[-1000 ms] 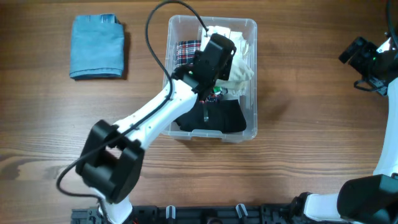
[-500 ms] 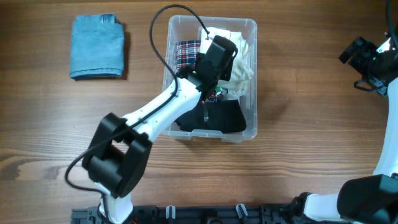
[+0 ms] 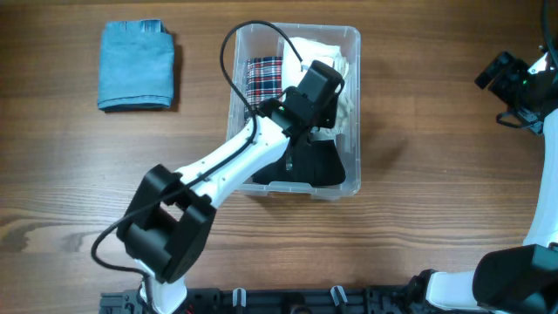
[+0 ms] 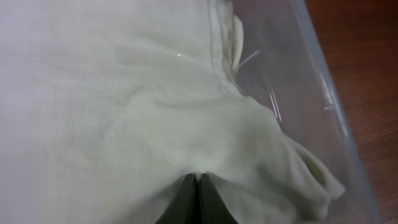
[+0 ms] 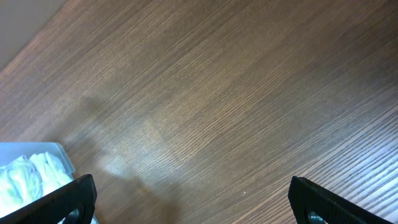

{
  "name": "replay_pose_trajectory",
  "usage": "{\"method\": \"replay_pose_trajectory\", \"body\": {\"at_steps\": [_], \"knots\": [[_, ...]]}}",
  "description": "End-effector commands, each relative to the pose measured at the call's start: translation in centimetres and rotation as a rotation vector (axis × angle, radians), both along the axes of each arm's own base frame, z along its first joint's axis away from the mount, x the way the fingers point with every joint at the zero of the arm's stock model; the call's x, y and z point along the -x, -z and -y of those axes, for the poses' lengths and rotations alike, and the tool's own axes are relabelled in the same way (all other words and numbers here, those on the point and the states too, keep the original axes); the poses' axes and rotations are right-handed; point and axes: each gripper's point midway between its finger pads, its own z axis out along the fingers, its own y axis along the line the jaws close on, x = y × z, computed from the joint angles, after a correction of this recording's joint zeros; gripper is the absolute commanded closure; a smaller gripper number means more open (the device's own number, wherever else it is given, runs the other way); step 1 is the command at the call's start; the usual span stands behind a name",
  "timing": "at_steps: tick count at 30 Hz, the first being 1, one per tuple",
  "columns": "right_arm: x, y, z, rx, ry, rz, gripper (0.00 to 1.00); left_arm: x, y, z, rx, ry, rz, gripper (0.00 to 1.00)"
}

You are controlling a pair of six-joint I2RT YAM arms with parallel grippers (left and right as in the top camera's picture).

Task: Pack container
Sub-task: 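Press the cream cloth down into the bin with the left gripper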

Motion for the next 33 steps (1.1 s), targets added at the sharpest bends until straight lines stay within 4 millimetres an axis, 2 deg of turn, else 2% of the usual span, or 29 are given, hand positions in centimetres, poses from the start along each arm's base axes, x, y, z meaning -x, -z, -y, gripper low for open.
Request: {"method": "replay_pose_trajectory", "body": {"at_steps": [1,3,6,9,10,11,13,16,20,26,29,33], "knots": [[-0.3,-0.2,0.1,0.001,0.008,0.007,0.00,0.4,3.4,-0.3,-0.035,-0.012,-0.068,0.96],[-0.3,-0.2,0.1,0.001,0.008,0.007,0.00,-0.2,2.1,-0.2,-0.013,-0.011,-0.028,0.96],[-0.3,-0.2,0.1,0.001,0.008,0.007,0.01,-1.5,-2.5,-0.3,-0.005,0.034,0.114,0.96],[-0.3,-0.2,0.1,0.001,0.008,0.007,0.00,-3.1,-7.8,-3.7,-0.039,-0.107,0.261,0.96],[-0.3,-0.2,0.1,0.001,0.008,0.007,0.00,-3.4,-8.9,-4.6,-0.041,-0.139,0.290,0.96],[-0.3,-0.2,0.1,0.000,0.008,0.007,0.00,-3.7,-10.0,-5.5,-0.038,-0.167,0.312,0.96],[-0.3,-0.2,0.1,0.001,0.008,0.007,0.00,-4.6,-10.3,-6.9,-0.034,-0.199,0.319,0.96],[-0.3,-0.2,0.1,0.001,0.008,0.007,0.00,-5.5,-8.0,-8.1,-0.053,-0.215,0.263,0.96],[-0.3,-0.2,0.1,0.001,0.008,0.007,0.00,-5.9,-3.6,-6.9,-0.017,-0.134,0.149,0.96],[-0.3,-0.2,0.1,0.001,0.008,0.007,0.00,-5.9,0.3,-5.0,0.013,-0.068,0.079,0.95],[-0.3,-0.2,0.1,0.001,0.008,0.007,0.00,-5.4,2.6,-5.2,-0.019,-0.066,0.023,0.96],[-0.3,-0.2,0.1,0.001,0.008,0.007,0.00,-4.8,4.2,-5.5,-0.050,-0.065,-0.020,0.92]]}}
